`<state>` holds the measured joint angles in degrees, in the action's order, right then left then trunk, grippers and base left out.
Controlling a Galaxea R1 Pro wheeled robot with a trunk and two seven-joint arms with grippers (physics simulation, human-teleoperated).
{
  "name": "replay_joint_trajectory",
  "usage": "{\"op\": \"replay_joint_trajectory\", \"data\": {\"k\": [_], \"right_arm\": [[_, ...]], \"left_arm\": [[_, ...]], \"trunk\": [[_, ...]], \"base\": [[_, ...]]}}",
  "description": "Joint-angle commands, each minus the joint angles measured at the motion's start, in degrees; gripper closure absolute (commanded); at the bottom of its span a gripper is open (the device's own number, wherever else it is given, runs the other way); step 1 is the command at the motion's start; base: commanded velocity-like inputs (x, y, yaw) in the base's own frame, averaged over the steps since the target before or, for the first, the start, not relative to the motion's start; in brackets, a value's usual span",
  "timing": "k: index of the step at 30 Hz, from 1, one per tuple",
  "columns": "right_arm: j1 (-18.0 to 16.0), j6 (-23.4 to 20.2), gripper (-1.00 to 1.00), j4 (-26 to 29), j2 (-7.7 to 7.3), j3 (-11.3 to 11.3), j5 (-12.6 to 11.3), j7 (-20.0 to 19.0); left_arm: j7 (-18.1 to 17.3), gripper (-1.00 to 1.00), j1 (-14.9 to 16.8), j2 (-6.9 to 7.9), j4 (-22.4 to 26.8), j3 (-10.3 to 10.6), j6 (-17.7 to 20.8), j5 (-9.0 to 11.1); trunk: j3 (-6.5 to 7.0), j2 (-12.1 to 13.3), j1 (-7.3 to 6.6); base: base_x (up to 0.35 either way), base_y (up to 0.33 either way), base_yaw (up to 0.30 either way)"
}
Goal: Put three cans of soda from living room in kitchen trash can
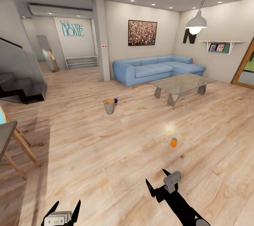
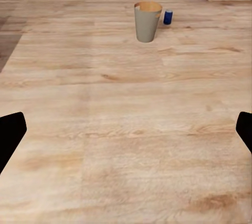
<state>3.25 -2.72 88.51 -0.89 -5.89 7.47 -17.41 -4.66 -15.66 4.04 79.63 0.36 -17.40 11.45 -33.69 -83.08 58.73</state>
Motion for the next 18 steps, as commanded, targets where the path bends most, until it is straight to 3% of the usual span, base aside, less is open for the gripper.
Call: {"op": "replay_joint_trajectory", "data": {"k": [1, 18], "right_arm": [[0.0, 0.0, -1.00, 0.0, 0.00, 0.0, 0.0, 0.0], [0.0, 0.0, -1.00, -0.4, -0.06, -0.8, -0.1, -0.1]], "left_arm": [[0.0, -1.00, 0.0, 0.00, 0.0, 0.0, 0.0, 0.0], [0.0, -1.00, 0.0, 0.00, -0.1, 0.0, 0.0, 0.0]], "trunk": [[0.00, 0.0, 0.00], [0.00, 0.0, 0.00]], "base": [[0.303, 0.122, 0.000], [0.303, 0.122, 0.000]]}}
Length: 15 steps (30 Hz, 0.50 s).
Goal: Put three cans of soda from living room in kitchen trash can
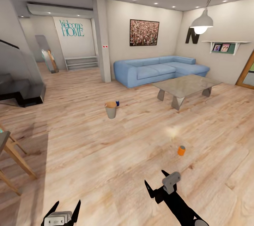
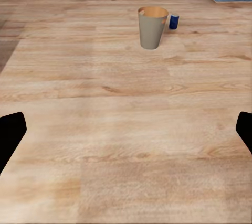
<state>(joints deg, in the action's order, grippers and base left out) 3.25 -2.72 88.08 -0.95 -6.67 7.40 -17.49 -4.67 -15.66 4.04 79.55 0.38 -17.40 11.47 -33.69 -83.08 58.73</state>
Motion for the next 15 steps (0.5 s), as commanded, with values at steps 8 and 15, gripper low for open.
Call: {"op": "replay_joint_trajectory", "data": {"k": [8, 15], "right_arm": [[0.0, 0.1, -1.00, -0.1, -0.04, -0.1, 0.0, 0.0], [0.0, 0.1, -1.00, -0.1, -0.09, -0.1, 0.0, 0.0]], "left_arm": [[0.0, -1.00, 0.0, 0.00, 0.0, 0.0, 0.0, 0.0], [0.0, -1.00, 0.0, 0.00, 0.0, -0.1, 0.0, 0.0]], "trunk": [[0.00, 0.0, 0.00], [0.00, 0.0, 0.00]], "base": [[0.303, 0.123, 0.000], [0.303, 0.131, 0.000]]}}
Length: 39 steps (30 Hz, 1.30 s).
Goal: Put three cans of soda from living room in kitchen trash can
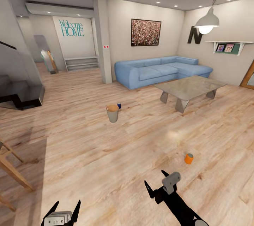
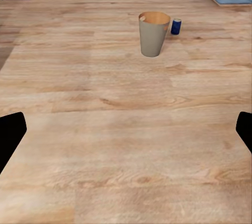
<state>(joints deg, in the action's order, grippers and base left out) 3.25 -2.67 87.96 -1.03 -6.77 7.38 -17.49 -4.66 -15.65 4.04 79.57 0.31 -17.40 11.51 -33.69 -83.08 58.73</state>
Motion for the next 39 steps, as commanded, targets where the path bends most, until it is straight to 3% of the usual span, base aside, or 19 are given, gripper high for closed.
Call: {"op": "replay_joint_trajectory", "data": {"k": [1, 39], "right_arm": [[0.0, 0.0, -1.00, -0.3, 0.06, 0.0, 0.0, 0.0], [0.0, 0.0, -1.00, -2.4, 0.24, -1.3, 0.1, 0.1]], "left_arm": [[0.0, -1.00, 0.0, 0.00, 0.0, 0.0, 0.0, 0.0], [0.0, -1.00, 0.0, 0.00, 0.1, -0.1, 0.0, -0.1]], "trunk": [[0.00, 0.0, 0.00], [0.00, 0.0, 0.00]], "base": [[0.303, 0.138, 0.000], [0.299, 0.147, 0.000]]}}
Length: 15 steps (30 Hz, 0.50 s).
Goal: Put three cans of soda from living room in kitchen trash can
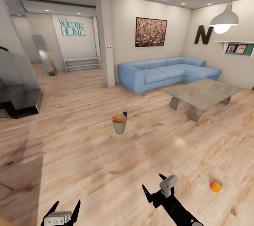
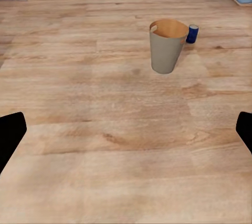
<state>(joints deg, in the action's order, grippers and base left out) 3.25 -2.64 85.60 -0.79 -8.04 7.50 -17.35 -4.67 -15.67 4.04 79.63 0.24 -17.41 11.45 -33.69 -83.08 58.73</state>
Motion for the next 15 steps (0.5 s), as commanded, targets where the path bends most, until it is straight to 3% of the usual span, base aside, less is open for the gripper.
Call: {"op": "replay_joint_trajectory", "data": {"k": [1, 7, 15], "right_arm": [[0.0, 0.0, -1.00, 0.0, 0.00, 0.0, 0.0, 0.0], [0.0, 0.0, -1.00, 0.0, 0.00, -0.1, -0.1, 0.1], [0.0, -0.1, -1.00, -0.3, 0.00, -0.1, -0.1, 0.0]], "left_arm": [[0.0, -1.00, 0.0, 0.00, 0.0, 0.0, 0.0, 0.0], [0.0, -1.00, 0.0, 0.00, 0.0, -0.1, 0.0, 0.0], [0.0, -1.00, 0.0, 0.00, 0.0, 0.0, -0.1, 0.0]], "trunk": [[0.00, 0.0, 0.00], [0.02, 0.0, 0.00], [0.31, 0.0, 0.00]], "base": [[0.297, 0.151, 0.000], [0.297, 0.151, -0.034], [0.297, 0.151, -0.171]]}}
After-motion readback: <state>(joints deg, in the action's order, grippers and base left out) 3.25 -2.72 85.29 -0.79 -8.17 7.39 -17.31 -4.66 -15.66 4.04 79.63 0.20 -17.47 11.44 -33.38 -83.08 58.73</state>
